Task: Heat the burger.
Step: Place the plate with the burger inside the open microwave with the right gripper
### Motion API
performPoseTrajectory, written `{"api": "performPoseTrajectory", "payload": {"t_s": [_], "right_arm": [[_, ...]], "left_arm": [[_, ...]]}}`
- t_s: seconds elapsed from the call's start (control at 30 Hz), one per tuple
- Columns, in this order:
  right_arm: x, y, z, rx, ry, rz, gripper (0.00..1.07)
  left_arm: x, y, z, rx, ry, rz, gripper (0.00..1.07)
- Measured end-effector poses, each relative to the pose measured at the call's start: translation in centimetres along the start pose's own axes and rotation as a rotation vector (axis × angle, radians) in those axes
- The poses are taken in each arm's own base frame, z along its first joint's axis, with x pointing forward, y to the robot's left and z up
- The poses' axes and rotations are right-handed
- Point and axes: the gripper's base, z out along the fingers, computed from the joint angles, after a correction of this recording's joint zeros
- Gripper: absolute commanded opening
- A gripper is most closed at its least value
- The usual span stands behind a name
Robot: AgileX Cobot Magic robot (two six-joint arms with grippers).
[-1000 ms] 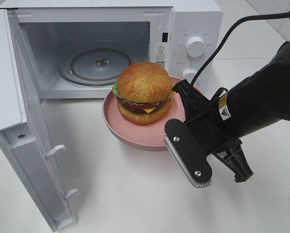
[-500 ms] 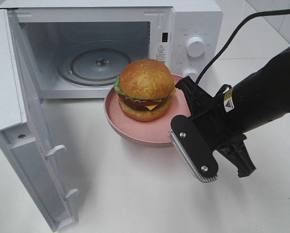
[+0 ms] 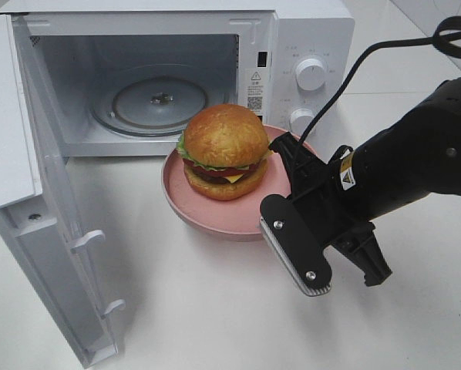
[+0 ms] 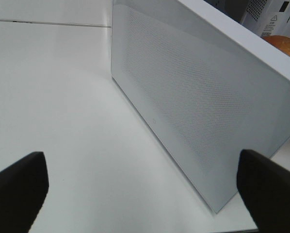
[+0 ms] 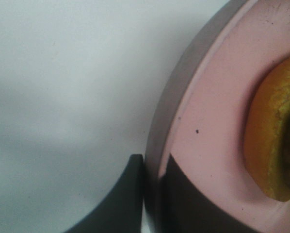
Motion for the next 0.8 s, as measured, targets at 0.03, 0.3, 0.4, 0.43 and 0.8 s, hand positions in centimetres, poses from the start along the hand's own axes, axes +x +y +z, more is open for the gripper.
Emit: {"api": "performPoseTrajectory", "payload": {"t_s": [0.03, 0.3, 0.4, 0.43, 0.8], "right_arm": [[0.0, 0.0, 0.0, 0.000, 0.000, 0.000, 0.00], [-1.2, -1.7, 0.7, 0.029, -0.013, -0.008, 0.00], [-1.5, -2.6, 1.2, 0.037, -0.018, -0.016, 0.00], [-1.5, -2.6, 1.2, 0.037, -0.018, -0.016, 0.00], [-2.2, -5.5, 2.8, 0.071, -0.027, 0.030, 0.00]], "left_arm": [[0.0, 0.0, 0.0, 0.000, 0.000, 0.000, 0.98], [0.0, 0.0, 0.0, 0.000, 0.000, 0.000, 0.98], [0.0, 0.0, 0.0, 0.000, 0.000, 0.000, 0.98], [0.0, 0.0, 0.0, 0.000, 0.000, 0.000, 0.98], [0.0, 0.0, 0.0, 0.000, 0.000, 0.000, 0.98]]}}
